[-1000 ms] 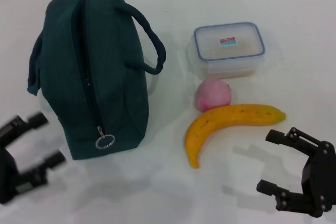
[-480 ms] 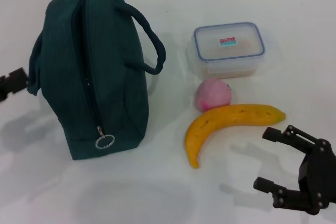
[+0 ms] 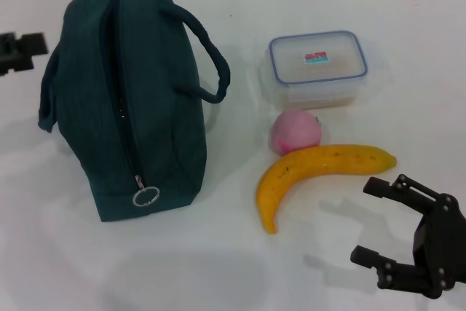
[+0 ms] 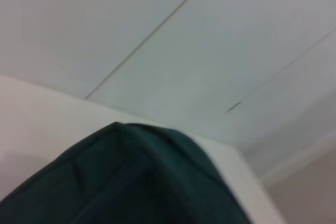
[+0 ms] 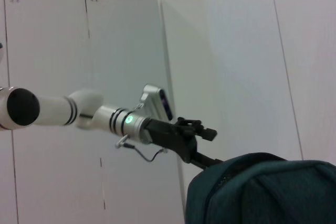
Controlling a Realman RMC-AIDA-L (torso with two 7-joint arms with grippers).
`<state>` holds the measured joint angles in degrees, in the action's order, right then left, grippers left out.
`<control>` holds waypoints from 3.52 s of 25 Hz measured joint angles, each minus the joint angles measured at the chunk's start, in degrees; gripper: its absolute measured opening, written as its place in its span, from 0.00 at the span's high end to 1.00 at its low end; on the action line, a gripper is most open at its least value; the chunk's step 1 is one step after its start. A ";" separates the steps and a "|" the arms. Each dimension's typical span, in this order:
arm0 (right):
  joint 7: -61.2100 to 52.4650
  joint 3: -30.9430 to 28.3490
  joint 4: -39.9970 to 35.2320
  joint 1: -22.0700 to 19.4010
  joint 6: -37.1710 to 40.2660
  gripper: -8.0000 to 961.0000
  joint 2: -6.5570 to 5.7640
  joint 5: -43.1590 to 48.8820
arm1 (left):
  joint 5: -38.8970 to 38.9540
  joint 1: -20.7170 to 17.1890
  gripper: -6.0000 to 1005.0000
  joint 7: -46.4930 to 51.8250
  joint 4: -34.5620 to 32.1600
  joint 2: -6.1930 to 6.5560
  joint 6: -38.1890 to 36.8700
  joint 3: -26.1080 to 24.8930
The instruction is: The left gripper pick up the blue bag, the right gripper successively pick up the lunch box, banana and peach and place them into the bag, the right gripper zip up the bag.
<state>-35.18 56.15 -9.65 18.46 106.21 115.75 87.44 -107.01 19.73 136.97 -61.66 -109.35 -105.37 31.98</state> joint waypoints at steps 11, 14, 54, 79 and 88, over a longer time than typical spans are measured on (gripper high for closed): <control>-0.19 -0.21 0.50 -0.01 -1.10 0.09 0.00 -0.23 | -16.54 11.94 0.12 12.75 -5.55 0.40 -0.23 4.44; -0.21 -0.24 0.71 -0.01 -1.10 0.09 0.00 -0.45 | -18.08 13.06 0.12 12.77 -5.36 0.42 -0.16 5.36; -9.15 -0.39 3.88 -0.88 1.93 0.10 -0.24 -11.35 | -16.23 13.94 0.95 8.99 -1.26 0.58 1.76 6.66; -65.16 -0.36 7.41 8.54 -30.04 0.10 0.19 -31.99 | -9.55 13.67 0.95 9.04 -1.63 -0.59 0.44 7.05; -65.31 0.16 8.05 15.04 -39.30 0.10 0.52 -32.54 | -9.10 14.56 0.95 8.23 -1.72 -0.68 0.57 7.05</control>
<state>-100.48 56.30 -1.61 33.51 66.91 116.27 54.90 -116.11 34.29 145.19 -63.37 -110.03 -104.80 39.02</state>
